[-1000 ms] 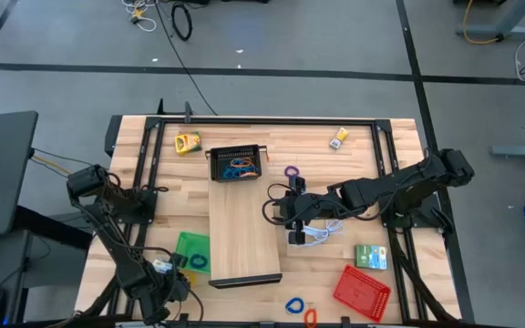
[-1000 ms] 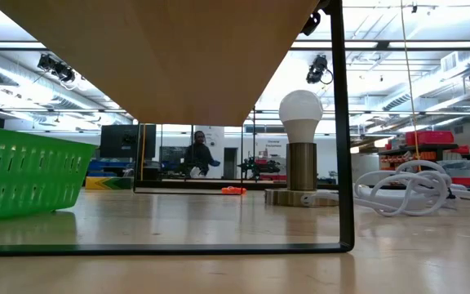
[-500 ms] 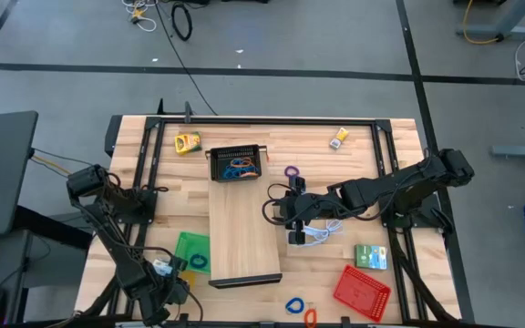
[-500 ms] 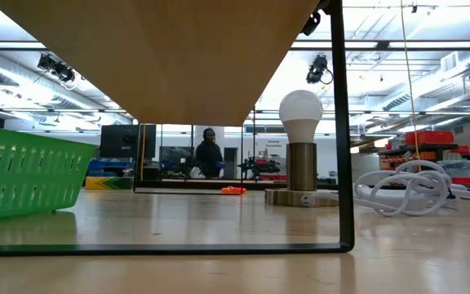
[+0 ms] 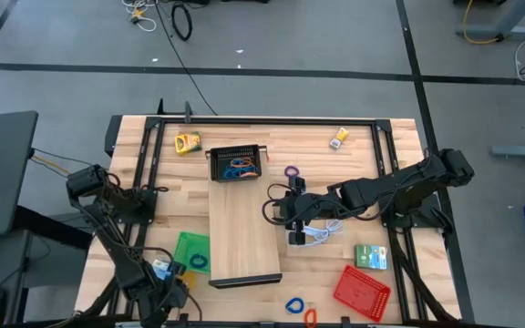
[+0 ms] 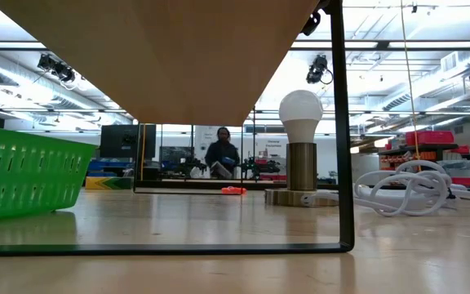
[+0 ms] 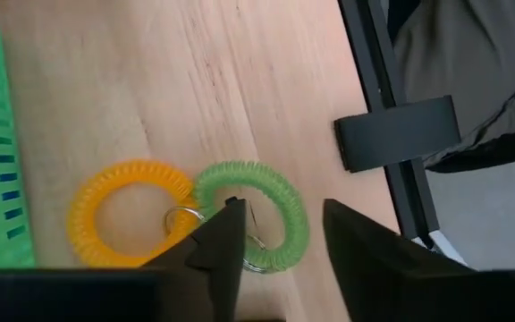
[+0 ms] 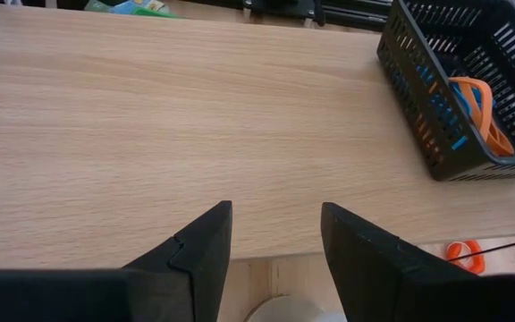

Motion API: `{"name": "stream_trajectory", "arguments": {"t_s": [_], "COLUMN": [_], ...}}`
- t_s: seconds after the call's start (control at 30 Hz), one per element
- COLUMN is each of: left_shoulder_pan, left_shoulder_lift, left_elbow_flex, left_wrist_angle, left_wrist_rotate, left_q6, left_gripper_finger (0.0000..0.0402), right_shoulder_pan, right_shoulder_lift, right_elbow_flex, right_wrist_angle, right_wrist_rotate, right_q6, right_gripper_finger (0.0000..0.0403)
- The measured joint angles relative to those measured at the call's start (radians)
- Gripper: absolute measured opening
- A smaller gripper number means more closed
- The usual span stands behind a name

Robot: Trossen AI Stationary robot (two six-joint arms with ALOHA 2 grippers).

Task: Pick & Place Office Desk Supplies
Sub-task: Put the green spiral keychain into the green bin

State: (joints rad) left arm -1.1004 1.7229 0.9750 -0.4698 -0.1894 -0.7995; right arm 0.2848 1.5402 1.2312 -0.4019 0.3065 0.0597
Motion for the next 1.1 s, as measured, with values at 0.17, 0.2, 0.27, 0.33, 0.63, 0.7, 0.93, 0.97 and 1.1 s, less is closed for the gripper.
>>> {"name": "stream_trajectory", "arguments": {"t_s": [0.17,0.2,0.27,0.33,0.63,0.7,0.93,0.97,1.1], "left_shoulder_pan": [0.000,0.000,0.000,0.000,0.001,0.001,0.001,0.001,0.001], "left_shoulder_lift": [0.000,0.000,0.000,0.000,0.039,0.048,0.050,0.051,0.051], "left_elbow_flex": [0.000,0.000,0.000,0.000,0.001,0.001,0.001,0.001,0.001], "left_wrist_angle": [0.010,0.018,0.032,0.037,0.036,0.036,0.023,0.021,0.006], "left_wrist_rotate": [0.000,0.000,0.000,0.007,0.016,0.029,0.008,0.004,-0.022], "left_q6": [-0.024,-0.025,-0.027,-0.028,-0.040,-0.043,-0.052,-0.052,-0.054], "left_gripper_finger": [0.0211,0.0217,0.0224,0.0226,0.0214,0.0213,0.0201,0.0194,0.0139], "right_shoulder_pan": [0.000,0.000,0.000,0.000,0.000,0.000,0.000,0.000,0.000], "right_shoulder_lift": [0.000,0.000,0.000,0.000,0.000,0.000,0.000,0.000,0.000], "right_elbow_flex": [0.000,0.000,0.000,0.000,0.000,0.000,0.000,0.000,0.000], "right_wrist_angle": [0.000,0.000,0.000,0.000,0.000,0.000,0.000,0.000,0.000], "right_wrist_rotate": [0.000,0.000,0.000,0.000,0.000,0.000,0.001,0.001,0.001], "right_q6": [-0.003,-0.004,-0.004,-0.004,-0.005,-0.005,-0.006,-0.006,-0.006], "right_gripper_finger": [0.0181,0.0181,0.0181,0.0181,0.0181,0.0181,0.0181,0.0181,0.0181]}}
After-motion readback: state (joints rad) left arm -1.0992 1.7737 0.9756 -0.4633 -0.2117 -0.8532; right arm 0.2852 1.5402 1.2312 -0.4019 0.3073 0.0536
